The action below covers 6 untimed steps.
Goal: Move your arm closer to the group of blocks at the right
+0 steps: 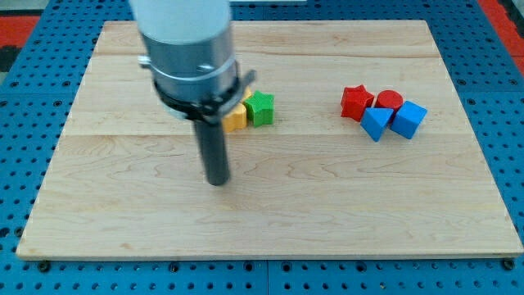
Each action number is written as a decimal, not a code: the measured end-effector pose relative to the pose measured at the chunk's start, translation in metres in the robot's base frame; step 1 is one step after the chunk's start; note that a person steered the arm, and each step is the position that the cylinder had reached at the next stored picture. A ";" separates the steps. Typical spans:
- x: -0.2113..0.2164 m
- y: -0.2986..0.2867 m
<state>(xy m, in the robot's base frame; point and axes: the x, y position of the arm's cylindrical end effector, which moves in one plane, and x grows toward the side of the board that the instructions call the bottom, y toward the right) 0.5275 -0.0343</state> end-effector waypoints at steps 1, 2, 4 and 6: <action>0.027 0.099; 0.023 0.226; 0.018 0.249; -0.051 0.296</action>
